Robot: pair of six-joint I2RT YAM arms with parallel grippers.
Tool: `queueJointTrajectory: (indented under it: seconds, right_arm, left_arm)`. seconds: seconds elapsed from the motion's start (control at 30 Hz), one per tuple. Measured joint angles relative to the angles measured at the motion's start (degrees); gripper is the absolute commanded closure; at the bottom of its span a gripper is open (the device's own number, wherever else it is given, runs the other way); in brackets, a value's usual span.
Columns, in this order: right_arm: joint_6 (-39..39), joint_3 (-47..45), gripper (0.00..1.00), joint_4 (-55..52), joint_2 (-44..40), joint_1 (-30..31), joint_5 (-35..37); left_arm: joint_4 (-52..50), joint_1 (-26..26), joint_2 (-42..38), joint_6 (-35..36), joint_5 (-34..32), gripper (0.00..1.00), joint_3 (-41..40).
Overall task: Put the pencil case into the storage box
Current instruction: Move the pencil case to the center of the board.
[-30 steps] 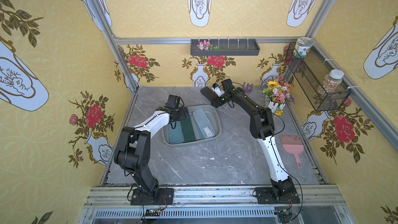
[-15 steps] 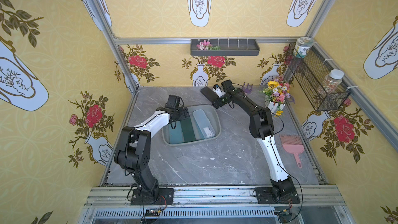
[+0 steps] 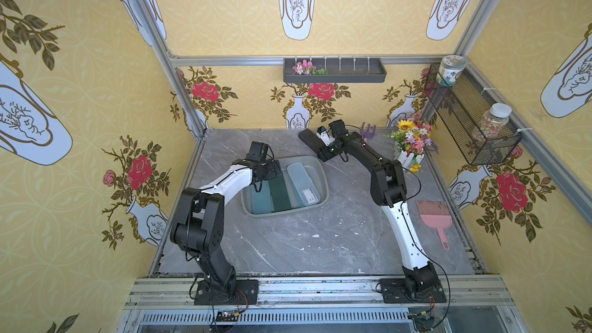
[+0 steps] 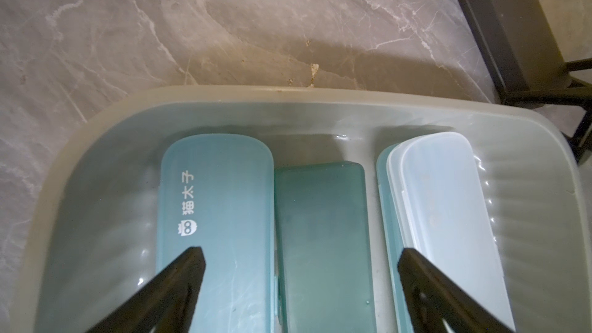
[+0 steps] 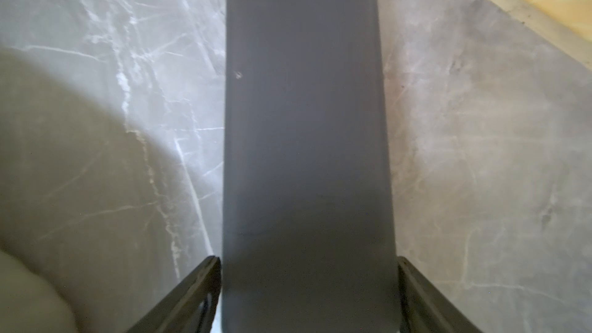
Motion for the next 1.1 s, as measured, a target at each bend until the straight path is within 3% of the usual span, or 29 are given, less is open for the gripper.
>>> queueJointTrajectory:
  seconds: [0.7, 1.1]
  right_arm:
    - [0.0, -0.04, 0.25, 0.07, -0.09, -0.04, 0.09]
    - [-0.33, -8.2, 0.28, 1.79, -5.07, -0.2, 1.92]
  left_arm:
    - [0.02, 0.0, 0.0, 0.22, 0.0, 0.0, -0.11]
    - [0.04, 0.0, -0.11, 0.22, 0.02, 0.0, -0.74]
